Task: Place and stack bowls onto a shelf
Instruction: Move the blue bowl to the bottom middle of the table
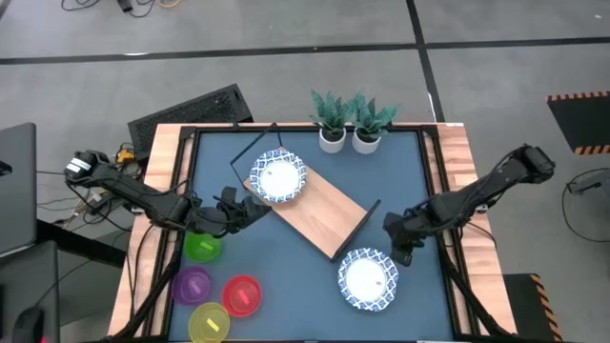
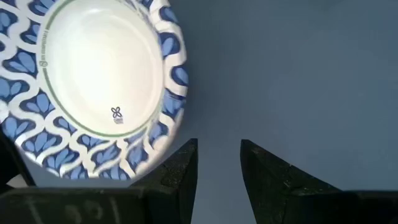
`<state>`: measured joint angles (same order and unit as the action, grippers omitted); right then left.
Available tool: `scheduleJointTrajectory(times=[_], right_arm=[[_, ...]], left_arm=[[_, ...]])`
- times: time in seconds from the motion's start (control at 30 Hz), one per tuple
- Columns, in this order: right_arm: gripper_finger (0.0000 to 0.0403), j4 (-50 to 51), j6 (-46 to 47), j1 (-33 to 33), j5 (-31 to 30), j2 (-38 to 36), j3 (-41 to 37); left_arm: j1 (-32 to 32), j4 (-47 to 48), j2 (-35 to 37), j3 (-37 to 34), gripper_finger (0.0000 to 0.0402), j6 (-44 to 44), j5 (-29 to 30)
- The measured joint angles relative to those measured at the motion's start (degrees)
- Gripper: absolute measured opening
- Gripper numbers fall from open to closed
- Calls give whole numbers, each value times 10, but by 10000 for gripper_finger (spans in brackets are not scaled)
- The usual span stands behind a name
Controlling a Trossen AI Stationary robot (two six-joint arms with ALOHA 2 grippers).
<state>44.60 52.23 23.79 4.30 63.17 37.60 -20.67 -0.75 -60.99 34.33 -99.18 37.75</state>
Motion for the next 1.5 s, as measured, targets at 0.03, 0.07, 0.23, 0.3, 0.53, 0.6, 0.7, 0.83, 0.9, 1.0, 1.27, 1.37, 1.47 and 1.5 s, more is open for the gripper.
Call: scheduleJointTrajectory(times=[0.03, 0.07, 0.23, 0.3, 0.53, 0.6, 0.7, 0.83, 0.9, 1.0, 1.27, 1.37, 1.47, 1.5], right_arm=[[148, -13, 12, 6, -1, 14, 0], [148, -25, 23, 11, -1, 28, 0], [148, -78, 84, 26, 2, 103, 0], [148, -115, 106, 34, 17, 129, 0], [148, -310, 202, 52, 44, 187, 0], [148, -368, 218, 51, 43, 198, 0], [148, -466, 220, 46, 40, 216, 0], [148, -578, 170, 42, 7, 234, 2], [146, -583, 142, 39, -9, 239, 12], [137, -556, 104, 37, -7, 237, 33], [101, -312, 96, 86, 30, 196, 147], [77, -182, 116, 119, 31, 195, 198], [40, -103, 139, 152, 19, 208, 226], [25, -92, 148, 163, 19, 214, 228]], left_arm=[[0, 0, 0, 0, 220, 0, -10], [0, 0, 0, 0, 220, 0, -22], [-7, -2, 0, 0, 220, 19, -86], [-12, -2, 0, 0, 220, 28, -97], [-30, -2, 0, 0, 220, 54, -140], [-33, -2, 0, 0, 220, 66, -151], [-34, -2, 0, 0, 220, 85, -167], [-34, -2, 0, 0, 220, 108, -181], [-34, -2, 0, 0, 220, 115, -182], [-34, -2, 0, 0, 220, 117, -182], [-34, -2, 0, 0, 220, 130, -185], [-34, -2, 0, 0, 220, 130, -184], [-34, -2, 0, 0, 220, 130, -184], [-34, -1, 0, 0, 220, 130, -184]])
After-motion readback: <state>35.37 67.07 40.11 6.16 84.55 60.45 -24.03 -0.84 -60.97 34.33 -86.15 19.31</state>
